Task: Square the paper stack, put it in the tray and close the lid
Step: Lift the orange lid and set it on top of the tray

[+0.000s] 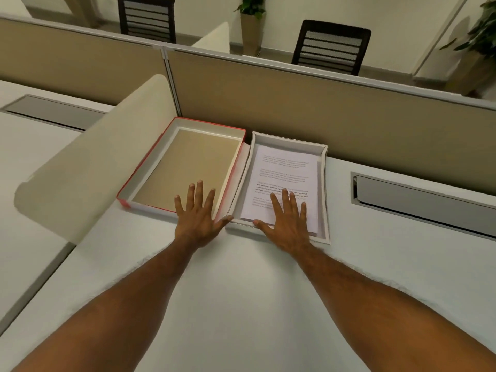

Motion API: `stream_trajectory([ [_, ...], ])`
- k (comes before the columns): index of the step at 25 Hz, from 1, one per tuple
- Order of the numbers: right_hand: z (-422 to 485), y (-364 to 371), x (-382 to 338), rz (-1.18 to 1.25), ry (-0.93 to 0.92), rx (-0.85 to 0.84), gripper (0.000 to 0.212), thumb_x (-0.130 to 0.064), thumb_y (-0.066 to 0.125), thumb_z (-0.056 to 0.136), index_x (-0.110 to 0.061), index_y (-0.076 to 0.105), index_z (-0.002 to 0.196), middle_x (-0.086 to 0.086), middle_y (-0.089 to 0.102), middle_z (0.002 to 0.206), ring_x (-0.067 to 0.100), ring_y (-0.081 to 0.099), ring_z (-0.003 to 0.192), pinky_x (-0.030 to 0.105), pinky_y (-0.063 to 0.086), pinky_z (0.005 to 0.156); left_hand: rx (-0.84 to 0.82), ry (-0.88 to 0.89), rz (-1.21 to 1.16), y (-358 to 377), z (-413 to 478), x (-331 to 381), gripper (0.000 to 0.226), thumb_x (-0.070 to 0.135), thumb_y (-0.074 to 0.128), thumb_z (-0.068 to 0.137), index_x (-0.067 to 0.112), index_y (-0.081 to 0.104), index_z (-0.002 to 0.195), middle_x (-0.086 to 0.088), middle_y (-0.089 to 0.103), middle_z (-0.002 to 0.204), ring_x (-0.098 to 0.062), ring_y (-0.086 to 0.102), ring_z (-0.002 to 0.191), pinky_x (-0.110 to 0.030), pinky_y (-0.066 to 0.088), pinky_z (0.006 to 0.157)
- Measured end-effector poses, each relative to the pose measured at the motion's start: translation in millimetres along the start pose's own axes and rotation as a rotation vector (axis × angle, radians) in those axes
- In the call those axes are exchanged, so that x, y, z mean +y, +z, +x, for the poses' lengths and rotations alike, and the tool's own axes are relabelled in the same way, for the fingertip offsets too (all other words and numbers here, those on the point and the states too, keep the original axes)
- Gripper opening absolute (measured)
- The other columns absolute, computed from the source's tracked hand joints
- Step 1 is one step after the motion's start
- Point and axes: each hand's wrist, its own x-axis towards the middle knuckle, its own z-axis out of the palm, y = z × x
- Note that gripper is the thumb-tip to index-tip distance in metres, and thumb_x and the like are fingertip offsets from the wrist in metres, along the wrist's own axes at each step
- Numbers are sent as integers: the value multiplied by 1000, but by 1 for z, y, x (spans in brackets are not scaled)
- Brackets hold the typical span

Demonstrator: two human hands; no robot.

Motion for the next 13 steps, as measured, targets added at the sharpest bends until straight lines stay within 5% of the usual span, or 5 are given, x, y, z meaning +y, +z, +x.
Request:
stream_trajectory([
  [9,14,10,-105,-59,-263,-51,96,-78,36,83,-31,-3,157,6,-15,166,27,-13,154,43,-17,114,-6,-283,-58,-13,-29,-85,99,82,11,82,20,-6,156,-12,-22,162,-31,-22,148,-61,-11,116],
  [13,17,20,-144,-108,-393,-110,91,-59,51,90,-28,-4,157,7,-14,166,28,-12,154,41,-14,116,2,-559,-399,-13,-21,-100,118,87,30,75,10,-10,155,-16,-19,162,-34,-18,149,-58,-2,117],
])
